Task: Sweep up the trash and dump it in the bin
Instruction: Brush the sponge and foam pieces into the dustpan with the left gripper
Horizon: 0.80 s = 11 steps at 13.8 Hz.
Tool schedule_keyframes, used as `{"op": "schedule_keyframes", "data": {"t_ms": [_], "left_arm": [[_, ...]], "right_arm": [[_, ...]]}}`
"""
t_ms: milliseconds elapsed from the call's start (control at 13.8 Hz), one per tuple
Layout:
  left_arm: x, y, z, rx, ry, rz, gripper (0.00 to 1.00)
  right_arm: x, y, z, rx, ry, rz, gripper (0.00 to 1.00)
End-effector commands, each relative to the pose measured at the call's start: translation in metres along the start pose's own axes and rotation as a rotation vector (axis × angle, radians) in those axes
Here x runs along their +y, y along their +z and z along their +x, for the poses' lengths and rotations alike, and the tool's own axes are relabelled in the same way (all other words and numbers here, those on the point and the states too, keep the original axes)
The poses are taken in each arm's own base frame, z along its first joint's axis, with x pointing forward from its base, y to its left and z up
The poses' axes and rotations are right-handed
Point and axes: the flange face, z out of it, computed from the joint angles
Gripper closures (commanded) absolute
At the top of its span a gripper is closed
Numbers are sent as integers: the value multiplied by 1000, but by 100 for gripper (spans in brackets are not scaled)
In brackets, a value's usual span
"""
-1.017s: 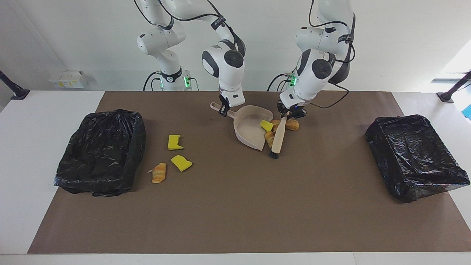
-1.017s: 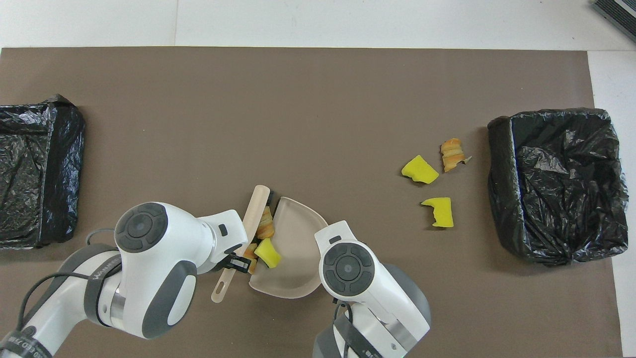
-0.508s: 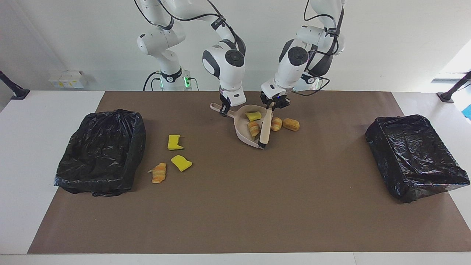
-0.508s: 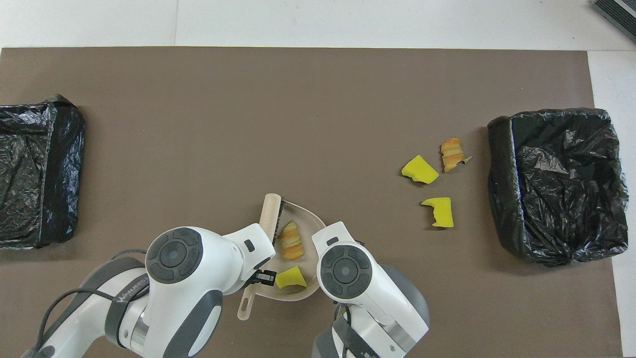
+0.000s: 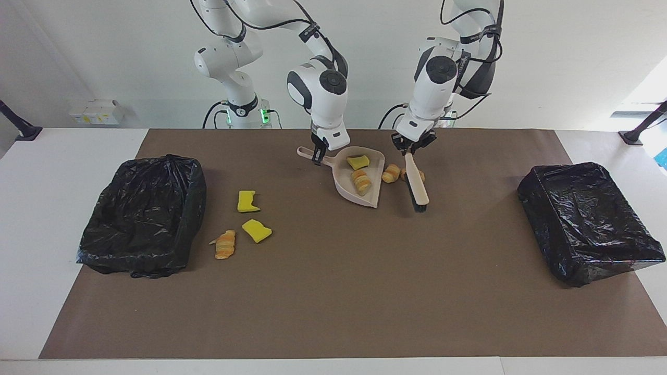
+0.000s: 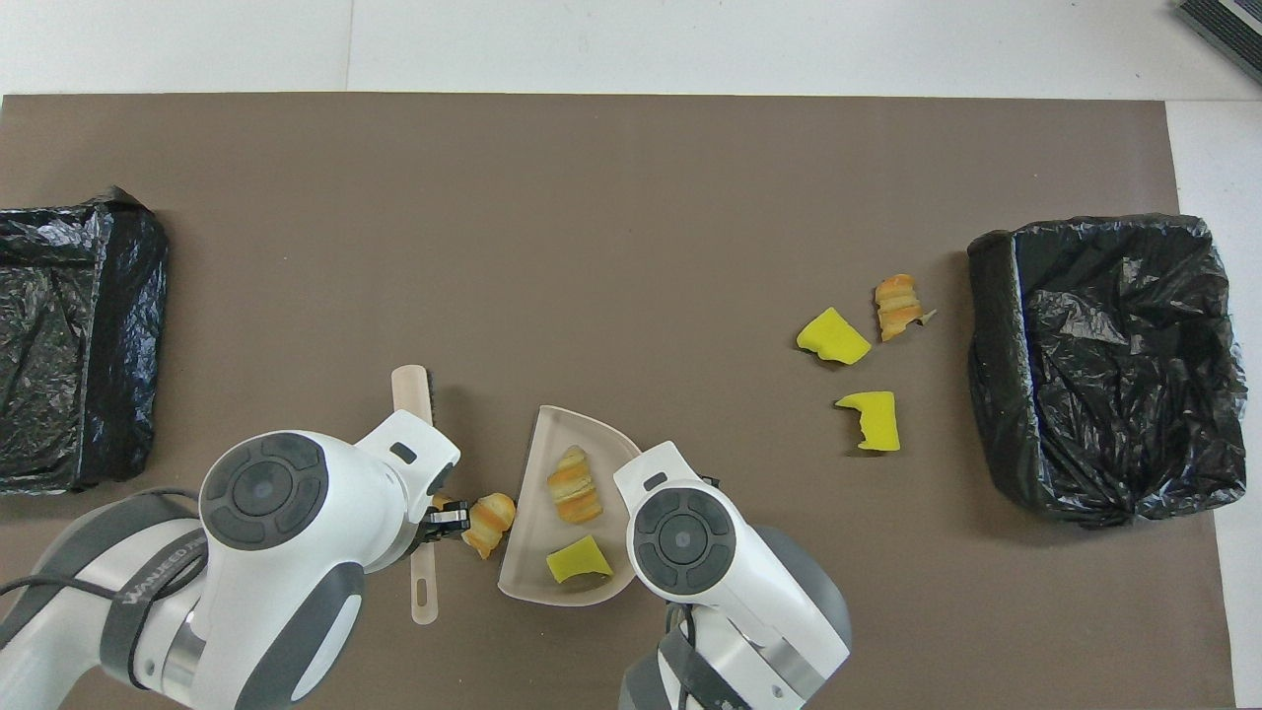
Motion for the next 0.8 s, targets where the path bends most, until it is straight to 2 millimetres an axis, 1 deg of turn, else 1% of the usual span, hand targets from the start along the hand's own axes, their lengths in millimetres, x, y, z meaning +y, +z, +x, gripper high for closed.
{"op": "schedule_keyframes", "data": {"t_ms": [0, 73, 145, 291, 363, 508, 654, 726], "left_arm": [[-36, 1, -2, -24, -97, 39, 100], [-49, 6, -5, -31, -121, 41, 100], [-55, 11, -10, -25, -133, 37, 100], [-53, 27, -17, -30, -121, 45, 100], [-48, 36, -22, -34, -96, 52, 100], [-20, 54, -39, -2, -21, 40, 100], [1, 60, -47, -3, 8, 0, 100], [16, 60, -53, 13, 27, -42, 100]], "right_arm": [[0, 8, -2, -30, -88, -7, 100], [4, 8, -3, -28, -99, -7, 100], [6, 10, -5, -30, -144, -3, 100], [9, 12, -7, -31, -170, 2, 100], [9, 11, -7, -28, -172, 1, 100], [11, 12, -6, -20, -163, 9, 100], [10, 12, -6, -16, -152, 13, 100], [10, 11, -5, -13, -148, 15, 100]]}}
